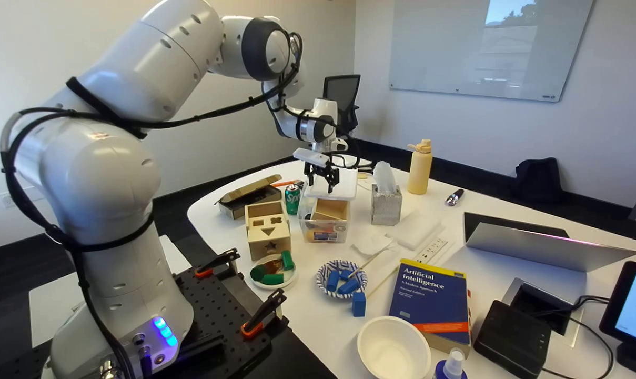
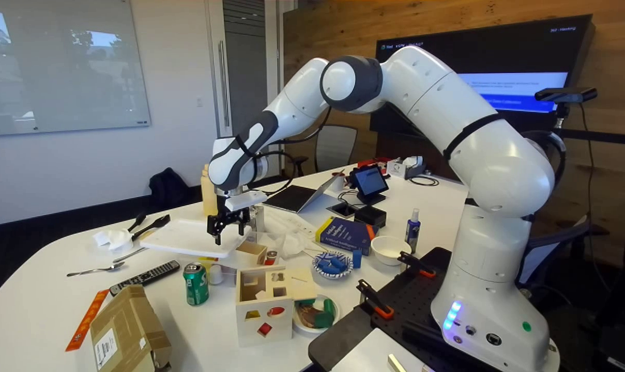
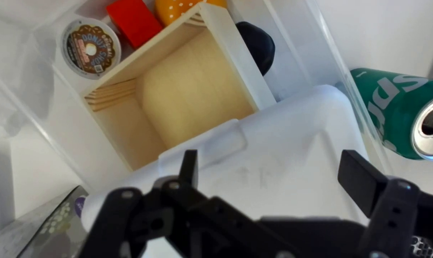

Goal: Close the clear container.

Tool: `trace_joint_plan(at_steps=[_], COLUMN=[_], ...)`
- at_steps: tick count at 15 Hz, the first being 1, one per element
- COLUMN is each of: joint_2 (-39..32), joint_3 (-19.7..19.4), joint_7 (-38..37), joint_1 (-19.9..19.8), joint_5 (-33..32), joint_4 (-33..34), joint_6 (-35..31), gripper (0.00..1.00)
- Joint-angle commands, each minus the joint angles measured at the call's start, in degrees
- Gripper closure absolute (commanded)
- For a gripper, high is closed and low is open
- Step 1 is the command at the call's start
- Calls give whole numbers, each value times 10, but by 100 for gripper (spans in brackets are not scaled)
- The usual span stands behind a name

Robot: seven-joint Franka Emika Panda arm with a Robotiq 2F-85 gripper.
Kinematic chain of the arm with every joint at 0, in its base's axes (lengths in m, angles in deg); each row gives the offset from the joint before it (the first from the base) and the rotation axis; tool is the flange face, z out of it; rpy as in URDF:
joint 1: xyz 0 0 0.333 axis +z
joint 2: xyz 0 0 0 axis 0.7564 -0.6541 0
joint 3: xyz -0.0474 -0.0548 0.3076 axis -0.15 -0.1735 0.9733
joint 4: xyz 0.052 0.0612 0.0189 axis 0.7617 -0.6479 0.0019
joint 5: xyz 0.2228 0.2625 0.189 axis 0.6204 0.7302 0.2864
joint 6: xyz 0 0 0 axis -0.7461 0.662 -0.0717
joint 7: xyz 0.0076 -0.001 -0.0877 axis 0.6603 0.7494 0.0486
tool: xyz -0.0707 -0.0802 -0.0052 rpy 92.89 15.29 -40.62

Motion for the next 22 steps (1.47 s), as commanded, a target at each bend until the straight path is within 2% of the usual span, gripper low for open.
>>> trace_joint_plan(at_steps=[1, 8, 16, 22], joint_2=[-18, -25, -14, 5], joint_3=[-6, -11, -8, -7], joint_7=[7, -1, -10, -11], joint_1=[10, 14, 12, 6], joint_5=[-1, -2, 4, 9], joint_4=[31, 35, 23, 8], joint_6=[15, 21, 102, 123], gripper=[0, 0, 0, 0])
